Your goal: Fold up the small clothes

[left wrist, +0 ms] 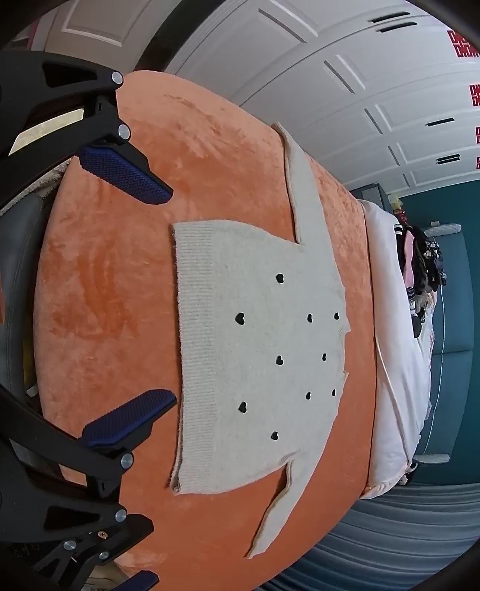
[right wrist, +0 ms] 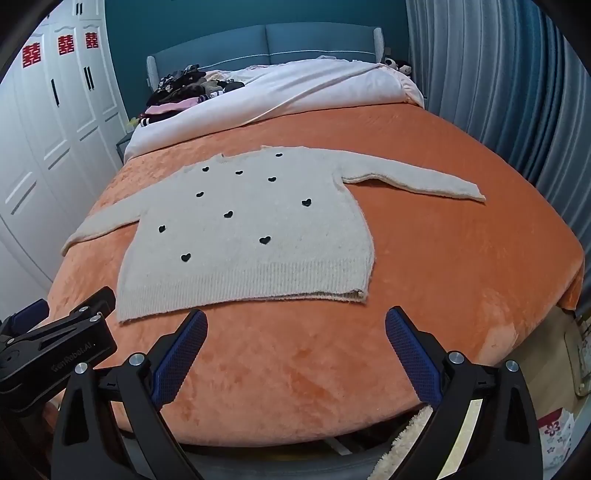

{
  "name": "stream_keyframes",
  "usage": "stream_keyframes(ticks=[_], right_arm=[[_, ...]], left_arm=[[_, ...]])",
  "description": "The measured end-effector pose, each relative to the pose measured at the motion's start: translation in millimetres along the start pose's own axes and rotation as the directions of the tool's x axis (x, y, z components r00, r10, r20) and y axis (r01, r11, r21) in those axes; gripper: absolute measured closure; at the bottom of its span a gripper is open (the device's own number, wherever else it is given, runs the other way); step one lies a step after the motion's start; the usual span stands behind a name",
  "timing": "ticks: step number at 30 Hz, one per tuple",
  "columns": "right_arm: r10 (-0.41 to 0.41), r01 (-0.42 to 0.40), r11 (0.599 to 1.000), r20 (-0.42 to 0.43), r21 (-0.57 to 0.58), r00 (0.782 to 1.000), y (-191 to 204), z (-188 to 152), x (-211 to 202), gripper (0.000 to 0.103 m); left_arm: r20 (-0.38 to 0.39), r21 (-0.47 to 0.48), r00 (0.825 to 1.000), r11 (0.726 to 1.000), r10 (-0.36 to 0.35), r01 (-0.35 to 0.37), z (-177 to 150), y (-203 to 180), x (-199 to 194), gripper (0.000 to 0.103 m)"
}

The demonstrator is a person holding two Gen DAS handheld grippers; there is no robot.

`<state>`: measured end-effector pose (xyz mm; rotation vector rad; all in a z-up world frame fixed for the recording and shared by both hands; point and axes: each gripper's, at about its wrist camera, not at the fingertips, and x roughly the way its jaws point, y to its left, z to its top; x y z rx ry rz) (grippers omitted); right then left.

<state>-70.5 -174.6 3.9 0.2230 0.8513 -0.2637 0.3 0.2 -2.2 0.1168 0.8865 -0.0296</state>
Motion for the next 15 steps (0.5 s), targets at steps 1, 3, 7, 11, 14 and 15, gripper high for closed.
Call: stream_keyframes(ticks=[1,3,7,11,14,15], right_arm=[[0.000,0.000,1.000,0.002,-0.001,1.000,0.5,0.2,-0.9,0.007],[0.002,-0.002,1.000,0.005,-0.002,1.000,0.6,1.1,-2.2,0.007],[0.005,-0.005,1.000,0.010,-0.006,1.000,1.0,2.9,-3.9,0.007],[0.007,-0.007,1.000,0.016,-0.009,1.000,3.8,3.9,-6.4,0.007],[0.010,-0.010,1.000,0.018,-0.011,1.000,4.8,4.7,-8.3,0.007],[0.011,-0.011,1.000,0.020,-0.012,1.000,5.0,4.1,-9.2,0.007]], left_arm=[[-0.001,0.000,1.000,1.000,0.003,-0.003,0.1,-0.6,0.1,0.005],[0.000,-0.004,1.000,1.000,0.001,-0.001,-0.1,0.7,0.4,0.005],[-0.001,-0.006,1.000,1.000,0.002,-0.002,0.1,2.1,1.1,0.005],[0.000,-0.003,1.000,1.000,0.008,-0.008,1.7,-1.4,-4.4,0.005],[0.000,-0.003,1.000,1.000,0.008,-0.008,1.6,-1.4,-4.4,0.005],[0.000,-0.002,1.000,1.000,0.008,-0.008,1.6,-1.0,-4.9,0.005]])
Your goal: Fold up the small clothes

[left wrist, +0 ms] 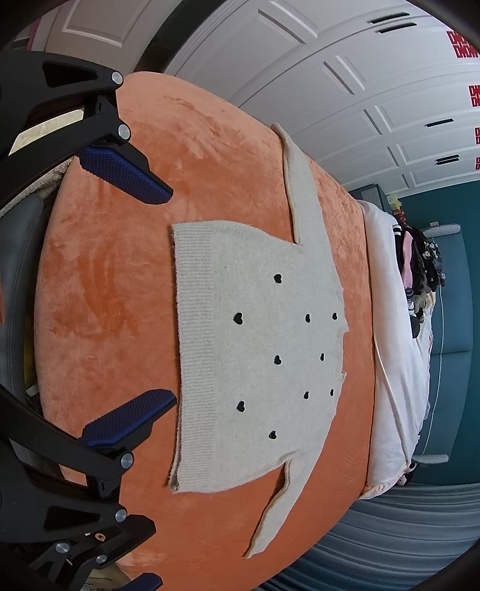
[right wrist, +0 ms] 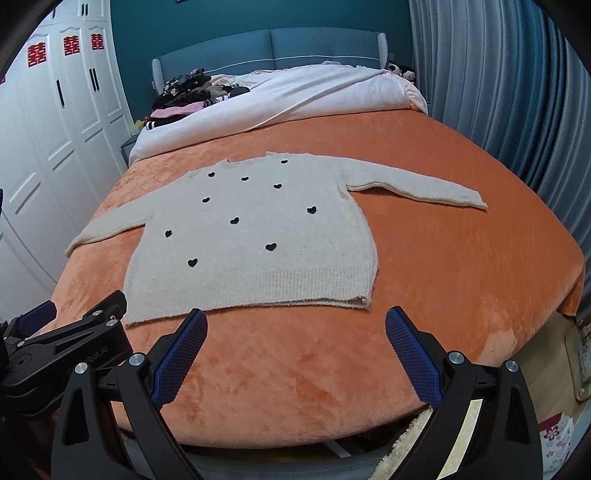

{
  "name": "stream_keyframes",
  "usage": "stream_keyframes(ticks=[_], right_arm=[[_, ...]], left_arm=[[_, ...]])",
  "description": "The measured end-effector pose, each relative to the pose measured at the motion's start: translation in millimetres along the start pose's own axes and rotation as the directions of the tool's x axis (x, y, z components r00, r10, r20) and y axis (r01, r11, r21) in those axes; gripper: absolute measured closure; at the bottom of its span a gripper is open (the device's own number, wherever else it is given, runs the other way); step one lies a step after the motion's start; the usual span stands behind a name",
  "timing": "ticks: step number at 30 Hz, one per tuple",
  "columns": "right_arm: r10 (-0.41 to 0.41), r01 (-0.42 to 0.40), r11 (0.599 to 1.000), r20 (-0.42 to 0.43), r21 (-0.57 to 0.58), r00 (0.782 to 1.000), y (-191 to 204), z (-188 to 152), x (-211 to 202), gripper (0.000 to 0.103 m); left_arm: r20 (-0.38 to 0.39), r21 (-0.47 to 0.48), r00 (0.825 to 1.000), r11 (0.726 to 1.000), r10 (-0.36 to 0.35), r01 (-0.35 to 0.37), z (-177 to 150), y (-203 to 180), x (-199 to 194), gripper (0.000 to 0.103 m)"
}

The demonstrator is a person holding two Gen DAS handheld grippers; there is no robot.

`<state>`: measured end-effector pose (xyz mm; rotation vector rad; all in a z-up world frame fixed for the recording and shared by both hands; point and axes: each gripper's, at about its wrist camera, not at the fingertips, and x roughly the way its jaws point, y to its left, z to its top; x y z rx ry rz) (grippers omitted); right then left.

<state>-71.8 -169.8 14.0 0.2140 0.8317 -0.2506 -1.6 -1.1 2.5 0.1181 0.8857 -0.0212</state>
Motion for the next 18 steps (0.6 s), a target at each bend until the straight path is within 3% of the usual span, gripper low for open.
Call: stream_keyframes(ticks=[18], right_arm=[[0.002,-0.002,1.000,0.012,-0.011,1.000,5.6,1.3,-5.0,0.007]], left_arm=[[0.002,-0.002,1.000,1.000,0.004,-0.004,1.1,0.2,-3.7,0.005]])
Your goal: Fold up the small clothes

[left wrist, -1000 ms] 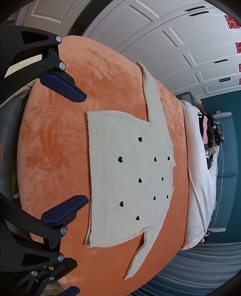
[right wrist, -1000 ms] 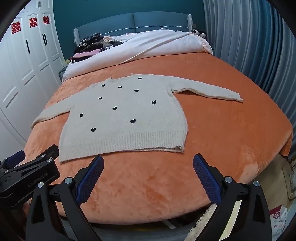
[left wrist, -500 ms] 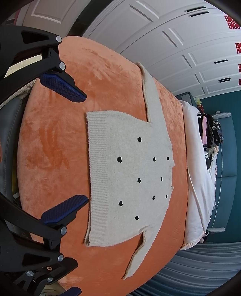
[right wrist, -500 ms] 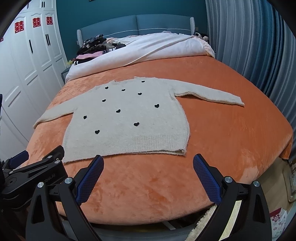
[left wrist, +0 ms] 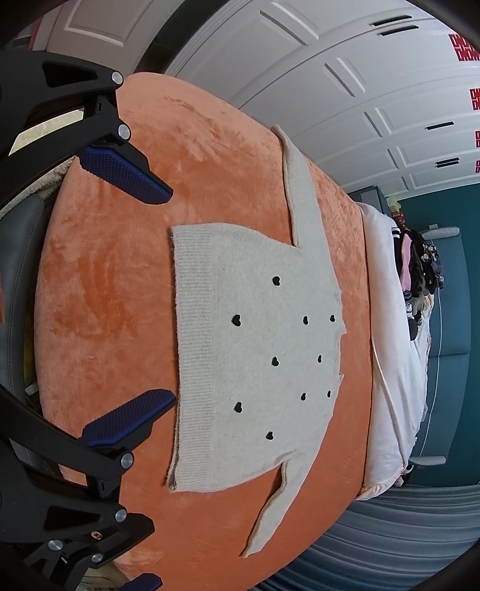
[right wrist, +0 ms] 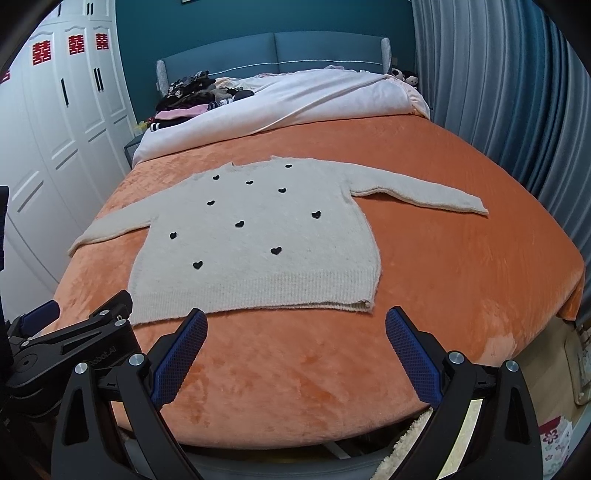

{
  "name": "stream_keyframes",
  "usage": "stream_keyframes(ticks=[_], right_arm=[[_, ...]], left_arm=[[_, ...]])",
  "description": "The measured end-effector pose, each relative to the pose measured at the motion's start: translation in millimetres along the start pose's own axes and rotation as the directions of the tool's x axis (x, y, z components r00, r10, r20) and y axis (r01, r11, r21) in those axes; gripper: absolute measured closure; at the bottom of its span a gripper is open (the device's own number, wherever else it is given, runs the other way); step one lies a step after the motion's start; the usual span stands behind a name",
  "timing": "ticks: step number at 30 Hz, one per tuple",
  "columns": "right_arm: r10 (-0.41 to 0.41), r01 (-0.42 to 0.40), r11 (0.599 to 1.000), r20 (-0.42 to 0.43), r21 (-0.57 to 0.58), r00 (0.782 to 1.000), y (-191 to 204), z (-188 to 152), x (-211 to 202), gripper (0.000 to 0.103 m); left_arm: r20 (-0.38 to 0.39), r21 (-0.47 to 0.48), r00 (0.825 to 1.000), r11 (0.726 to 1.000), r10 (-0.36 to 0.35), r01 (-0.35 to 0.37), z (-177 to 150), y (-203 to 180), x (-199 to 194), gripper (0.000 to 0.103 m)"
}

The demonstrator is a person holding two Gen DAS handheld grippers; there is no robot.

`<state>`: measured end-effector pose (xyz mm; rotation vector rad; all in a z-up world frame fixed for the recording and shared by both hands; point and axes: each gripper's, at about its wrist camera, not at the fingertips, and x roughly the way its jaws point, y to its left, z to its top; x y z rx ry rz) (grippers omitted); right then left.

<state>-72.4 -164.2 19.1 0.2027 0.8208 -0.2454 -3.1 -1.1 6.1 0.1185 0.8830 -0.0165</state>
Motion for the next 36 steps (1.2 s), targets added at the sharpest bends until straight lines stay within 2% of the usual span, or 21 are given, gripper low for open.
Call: stream_keyframes(ticks=[22,36], right_arm=[[0.000,0.000,1.000,0.001,-0.002,1.000,0.7,0.5,1.1,0.007],[-0.002,0.002,1.000,-0.049,0.013,0.999,-4.0,6.0,28.6,0.007]], left_arm=[[0.001,-0.001,1.000,1.000,0.002,-0.002,1.1,1.6,-1.8,0.005],[-0.041,0.007,0.999,1.000,0.024,-0.024,5.3,-6.8,21.1,0.005]])
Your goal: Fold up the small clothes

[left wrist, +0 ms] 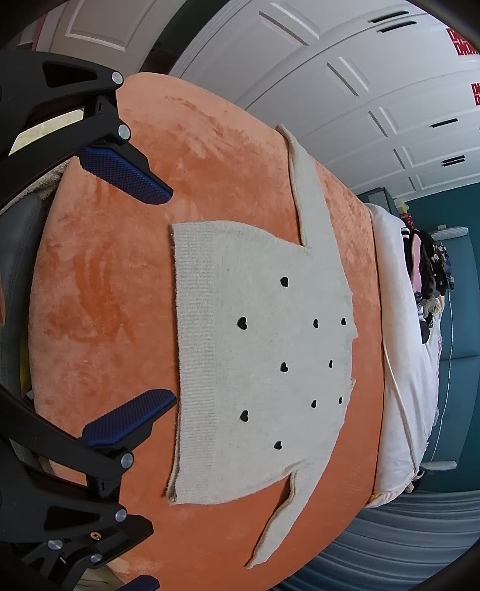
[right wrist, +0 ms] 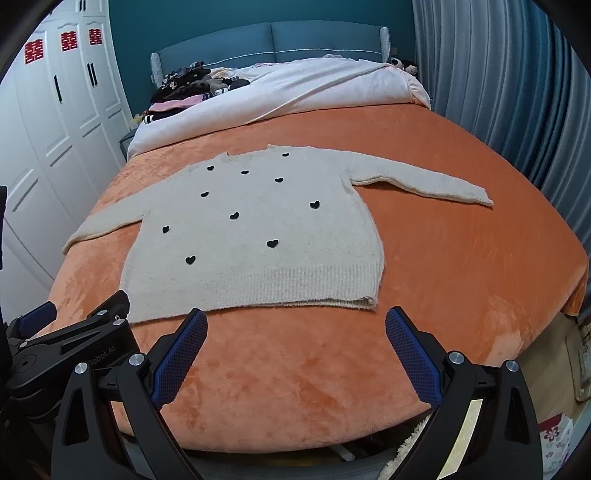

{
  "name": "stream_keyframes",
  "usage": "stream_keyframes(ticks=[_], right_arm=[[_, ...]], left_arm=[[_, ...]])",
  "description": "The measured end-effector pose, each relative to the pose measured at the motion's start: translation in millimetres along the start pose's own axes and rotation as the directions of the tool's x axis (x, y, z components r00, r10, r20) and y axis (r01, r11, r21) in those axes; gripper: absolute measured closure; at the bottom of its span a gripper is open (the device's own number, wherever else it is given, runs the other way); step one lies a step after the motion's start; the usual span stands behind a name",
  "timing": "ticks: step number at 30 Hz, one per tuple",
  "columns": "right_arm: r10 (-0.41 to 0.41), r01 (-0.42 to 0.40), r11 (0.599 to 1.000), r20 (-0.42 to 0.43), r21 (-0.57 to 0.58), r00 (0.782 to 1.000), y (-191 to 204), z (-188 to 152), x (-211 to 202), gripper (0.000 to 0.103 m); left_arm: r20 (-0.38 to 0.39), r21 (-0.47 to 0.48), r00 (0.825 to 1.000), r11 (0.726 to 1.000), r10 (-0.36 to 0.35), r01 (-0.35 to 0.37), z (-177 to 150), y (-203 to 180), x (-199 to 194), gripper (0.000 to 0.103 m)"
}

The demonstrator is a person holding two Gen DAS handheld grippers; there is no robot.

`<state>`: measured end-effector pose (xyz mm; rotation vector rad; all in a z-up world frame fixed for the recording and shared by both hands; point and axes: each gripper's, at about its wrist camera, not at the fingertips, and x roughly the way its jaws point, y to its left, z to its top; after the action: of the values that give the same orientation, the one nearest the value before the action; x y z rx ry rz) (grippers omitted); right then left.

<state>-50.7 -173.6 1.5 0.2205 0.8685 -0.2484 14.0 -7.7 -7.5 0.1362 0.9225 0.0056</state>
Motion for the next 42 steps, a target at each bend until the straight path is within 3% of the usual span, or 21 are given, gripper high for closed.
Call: stream_keyframes(ticks=[12,17,21,25,28,31,33,35,37,38,39,40,42], right_arm=[[-0.006,0.006,1.000,-0.001,0.003,1.000,1.8,-0.2,2.4,0.007],[0.042,-0.042,0.999,-0.003,0.029,0.999,-18.4,5.3,20.8,0.007],[0.104,-0.095,0.962,-0.019,0.256,0.994,-109.4,31.9,75.7,0.007],[0.034,-0.024,0.885,-0.012,0.466,0.999,-220.2,74.8,148.6,0.007],[-0.001,0.007,0.790,-0.010,0.613,1.000,-300.1,108.8,204.4,0.009],[-0.052,0.054,0.730,-0.023,0.681,0.998,-352.5,136.9,251.4,0.009],[-0.085,0.101,0.720,-0.057,0.687,0.995,-371.7,149.9,280.5,0.010],[-0.106,0.136,0.703,-0.087,0.698,0.991,-382.2,158.1,308.9,0.019],[-0.086,0.121,0.693,-0.085,0.711,0.993,-388.8,162.6,328.9,0.043],[-0.070,0.105,0.693,-0.079,0.713,0.994,-391.4,166.6,337.0,0.077],[-0.062,0.103,0.695,-0.084,0.712,0.995,-389.3,171.1,342.3,0.093],[-0.078,0.099,0.703,-0.063,0.704,0.995,-382.9,182.6,340.5,0.093],[-0.082,0.018,0.779,0.073,0.627,0.994,-349.4,220.6,317.3,0.093]], left_arm=[[-0.003,0.007,1.000,1.000,0.003,-0.003,2.6,-4.1,4.0,0.005],[-0.027,-0.025,0.999,0.999,-0.040,0.040,4.7,0.6,17.6,0.005],[-0.049,-0.084,0.997,0.995,-0.058,0.054,13.3,24.5,47.5,0.005],[-0.065,-0.144,0.996,0.989,-0.055,0.045,27.1,50.0,87.5,0.005],[-0.071,-0.184,0.997,0.983,-0.038,0.025,38.8,63.1,116.3,0.005],[-0.095,-0.236,0.994,0.971,-0.053,0.029,49.8,72.8,145.1,0.005],[-0.097,-0.265,0.994,0.964,-0.056,0.028,55.2,77.0,159.2,0.005],[-0.095,-0.272,0.994,0.962,-0.056,0.029,59.1,77.4,170.6,0.005],[-0.097,-0.265,0.993,0.964,-0.064,0.036,61.5,76.0,181.4,0.005],[-0.103,-0.261,0.993,0.965,-0.066,0.037,62.2,74.9,186.2,0.005],[-0.107,-0.255,0.992,0.966,-0.065,0.036,62.8,73.8,191.1,0.005],[-0.107,-0.247,0.992,0.968,-0.066,0.038,63.1,73.0,194.5,0.005],[-0.099,-0.231,0.993,0.972,-0.060,0.036,65.0,72.8,198.9,0.005]])
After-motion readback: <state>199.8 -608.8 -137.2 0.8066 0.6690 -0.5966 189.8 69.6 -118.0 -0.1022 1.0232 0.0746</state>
